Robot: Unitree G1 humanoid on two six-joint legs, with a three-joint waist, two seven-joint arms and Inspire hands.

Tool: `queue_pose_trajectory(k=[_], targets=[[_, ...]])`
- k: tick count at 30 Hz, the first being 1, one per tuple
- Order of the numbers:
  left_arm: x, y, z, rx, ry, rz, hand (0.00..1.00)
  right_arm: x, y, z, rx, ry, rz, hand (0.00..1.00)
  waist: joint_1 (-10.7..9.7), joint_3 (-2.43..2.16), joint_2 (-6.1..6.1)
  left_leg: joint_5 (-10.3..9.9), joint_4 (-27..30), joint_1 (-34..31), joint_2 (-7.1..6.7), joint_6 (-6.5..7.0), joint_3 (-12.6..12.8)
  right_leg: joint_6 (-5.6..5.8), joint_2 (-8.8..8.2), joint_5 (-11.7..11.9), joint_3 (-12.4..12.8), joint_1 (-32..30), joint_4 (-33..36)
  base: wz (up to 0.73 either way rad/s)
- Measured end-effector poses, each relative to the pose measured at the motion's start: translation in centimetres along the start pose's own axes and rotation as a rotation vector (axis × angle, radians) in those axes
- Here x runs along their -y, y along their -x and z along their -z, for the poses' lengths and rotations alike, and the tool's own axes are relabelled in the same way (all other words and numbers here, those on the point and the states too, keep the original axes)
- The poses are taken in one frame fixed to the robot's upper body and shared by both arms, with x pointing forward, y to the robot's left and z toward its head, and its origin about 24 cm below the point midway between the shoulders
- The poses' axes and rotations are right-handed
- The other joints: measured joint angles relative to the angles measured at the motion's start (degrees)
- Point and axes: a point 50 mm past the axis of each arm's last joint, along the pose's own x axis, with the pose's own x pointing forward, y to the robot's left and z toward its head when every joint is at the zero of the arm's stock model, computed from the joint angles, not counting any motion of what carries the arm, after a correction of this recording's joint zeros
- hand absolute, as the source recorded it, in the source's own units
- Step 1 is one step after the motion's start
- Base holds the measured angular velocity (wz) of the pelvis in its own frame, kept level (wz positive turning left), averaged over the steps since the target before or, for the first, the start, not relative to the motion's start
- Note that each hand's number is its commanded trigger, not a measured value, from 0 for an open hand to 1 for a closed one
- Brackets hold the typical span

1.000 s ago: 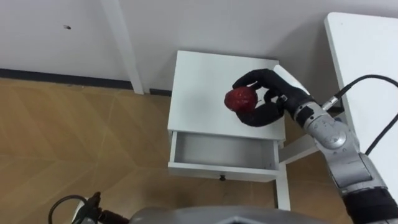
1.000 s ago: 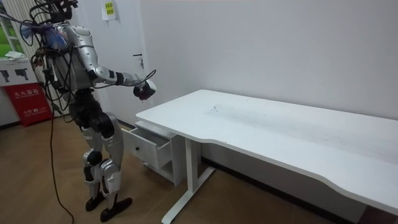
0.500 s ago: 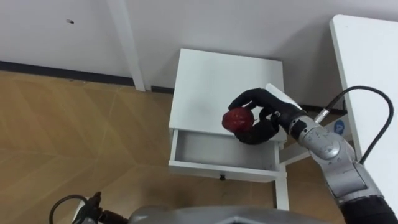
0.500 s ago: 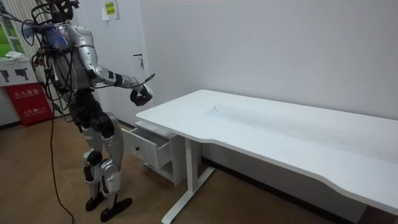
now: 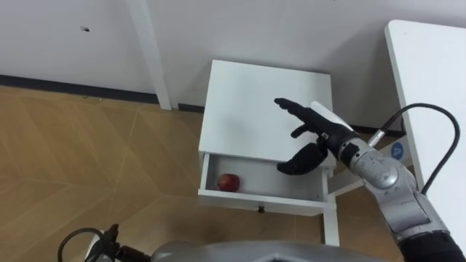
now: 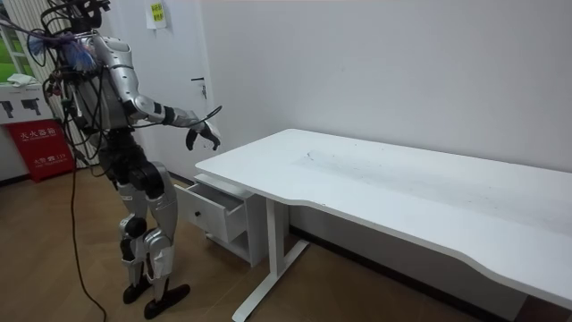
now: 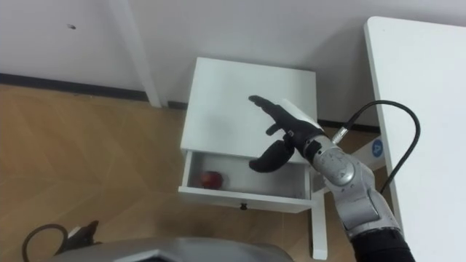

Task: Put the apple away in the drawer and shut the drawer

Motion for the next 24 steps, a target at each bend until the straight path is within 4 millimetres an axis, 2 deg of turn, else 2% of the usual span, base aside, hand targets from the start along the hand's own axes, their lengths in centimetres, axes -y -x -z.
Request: queue_pose_trajectory(k=[7, 11, 13, 14, 16, 18, 19, 21, 24], targets=[[0.0, 0.0, 0.1, -0.002, -0.001, -0.004, 0.00, -0.6, 0.0, 0.7, -0.029, -0.021, -0.010, 0.00, 0.0, 0.05, 0.12, 0.0, 0.0, 0.0, -0.04, 0.00, -0.4, 0.01, -0.06, 0.0, -0.4, 0.3, 0.0, 0.02], [0.0, 0.1, 0.4, -0.005, -0.003, -0.005, 0.00, -0.6, 0.0, 0.8, -0.034, -0.019, -0.006, 0.00, -0.1, -0.01, 0.14, 0.0, 0.1, 0.0, -0.04, 0.00, -0.4, 0.01, -0.05, 0.0, -0.4, 0.1, 0.0, 0.00], [0.0, 0.2, 0.6, -0.009, -0.002, -0.005, 0.00, -0.9, 0.0, 1.6, -0.065, -0.035, -0.009, 0.00, -0.3, -0.13, 0.20, 0.0, 0.2, 0.0, -0.06, 0.00, -0.6, 0.01, -0.07, 0.0, -0.5, 0.1, 0.0, 0.05], [0.0, 0.2, 0.6, -0.011, 0.002, -0.007, 0.00, -1.1, 0.1, 2.4, -0.098, -0.061, 0.000, 0.00, -0.7, -0.30, -0.05, 0.0, 0.4, -0.1, -0.11, 0.00, -1.0, 0.01, -0.13, 0.0, -0.7, 0.2, 0.0, 0.14], [0.0, 0.3, 1.2, -0.028, 0.010, -0.008, 0.00, -1.2, 0.2, 3.5, -0.143, -0.094, 0.034, 0.00, -1.1, -0.27, 0.04, 0.0, 0.5, -0.2, -0.15, 0.00, -1.2, 0.01, -0.20, 0.0, -0.8, 0.4, 0.0, 0.08], [0.1, 0.4, 1.7, -0.044, 0.023, -0.009, 0.00, -1.8, 0.8, 6.1, -0.238, -0.193, 0.079, 0.00, -1.9, -0.58, 0.21, 0.0, 0.5, 0.0, -0.19, 0.00, -1.1, 0.01, -0.25, 0.0, -0.7, 0.5, 0.0, 0.00], [0.1, 0.4, 1.8, -0.048, 0.034, -0.012, 0.00, -2.1, 1.0, 6.8, -0.265, -0.233, 0.097, 0.00, -2.0, -0.57, 0.21, 0.0, 0.5, 0.0, -0.19, 0.00, -1.1, 0.01, -0.25, 0.0, -0.7, 0.5, 0.0, 0.00], [0.1, 0.6, 2.4, -0.066, 0.055, -0.024, 0.00, -3.3, 2.4, 9.5, -0.383, -0.348, 0.143, 0.00, -2.3, -0.72, -0.03, 0.0, 0.5, 0.2, -0.16, 0.01, -0.9, 0.02, -0.24, 0.0, -0.6, 0.5, 0.2, -0.05], [0.2, 0.8, 3.2, -0.089, 0.075, -0.038, 0.00, -4.3, 4.2, 12.1, -0.499, -0.490, 0.228, 0.00, -4.0, -0.59, 0.37, -0.2, 1.3, -0.2, 0.06, 0.22, -0.1, 0.05, -0.30, -0.1, -0.6, 0.2, 1.0, -0.03]])
